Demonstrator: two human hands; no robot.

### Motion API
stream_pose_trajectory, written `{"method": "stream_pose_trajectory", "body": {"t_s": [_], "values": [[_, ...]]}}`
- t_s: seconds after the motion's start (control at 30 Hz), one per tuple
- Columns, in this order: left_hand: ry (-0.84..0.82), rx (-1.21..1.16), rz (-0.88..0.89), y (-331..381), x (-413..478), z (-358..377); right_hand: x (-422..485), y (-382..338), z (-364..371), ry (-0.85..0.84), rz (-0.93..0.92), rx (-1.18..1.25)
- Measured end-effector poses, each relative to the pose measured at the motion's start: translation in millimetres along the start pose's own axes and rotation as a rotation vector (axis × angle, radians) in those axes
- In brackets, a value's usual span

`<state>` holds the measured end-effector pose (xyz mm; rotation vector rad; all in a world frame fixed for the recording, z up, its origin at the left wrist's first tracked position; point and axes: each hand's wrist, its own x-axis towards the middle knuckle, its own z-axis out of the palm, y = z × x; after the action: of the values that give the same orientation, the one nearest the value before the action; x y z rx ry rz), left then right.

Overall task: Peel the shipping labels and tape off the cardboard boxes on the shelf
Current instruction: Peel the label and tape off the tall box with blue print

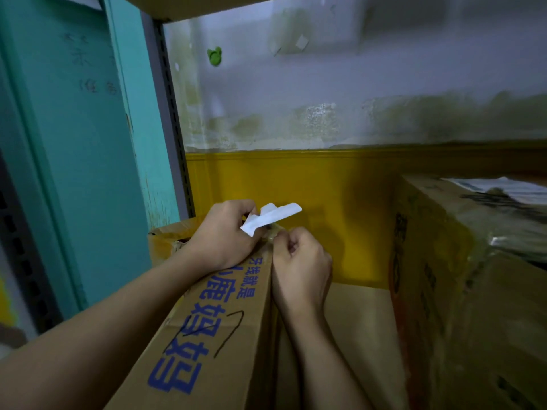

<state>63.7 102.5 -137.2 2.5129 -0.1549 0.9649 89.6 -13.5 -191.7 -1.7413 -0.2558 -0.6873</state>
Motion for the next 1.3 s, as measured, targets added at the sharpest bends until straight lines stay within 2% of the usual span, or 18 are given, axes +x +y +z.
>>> {"method": "stream_pose_trajectory", "body": {"t_s": [0.57, 1.0, 1.07, 1.17, 1.3], "values": [[-0.045, -0.073, -0.136, -3, 1, -3, -2, -1, -4, -0.027, 0.007, 0.005], [0.004, -0.201, -0.237, 0, 2, -2, -1, 4, 1, 0.019, -0.03, 0.041], [0.009, -0.252, -0.261, 3, 1, -1, -2, 4, 2, 0.054, -0.069, 0.05], [-0.033, -0.483, -0.372, 4, 5, -1, 3, 7, -1, 0.059, -0.101, 0.066], [-0.061, -0.626, -0.41, 9, 10, -3, 13, 7, -11, -0.135, -0.064, 0.09]]}}
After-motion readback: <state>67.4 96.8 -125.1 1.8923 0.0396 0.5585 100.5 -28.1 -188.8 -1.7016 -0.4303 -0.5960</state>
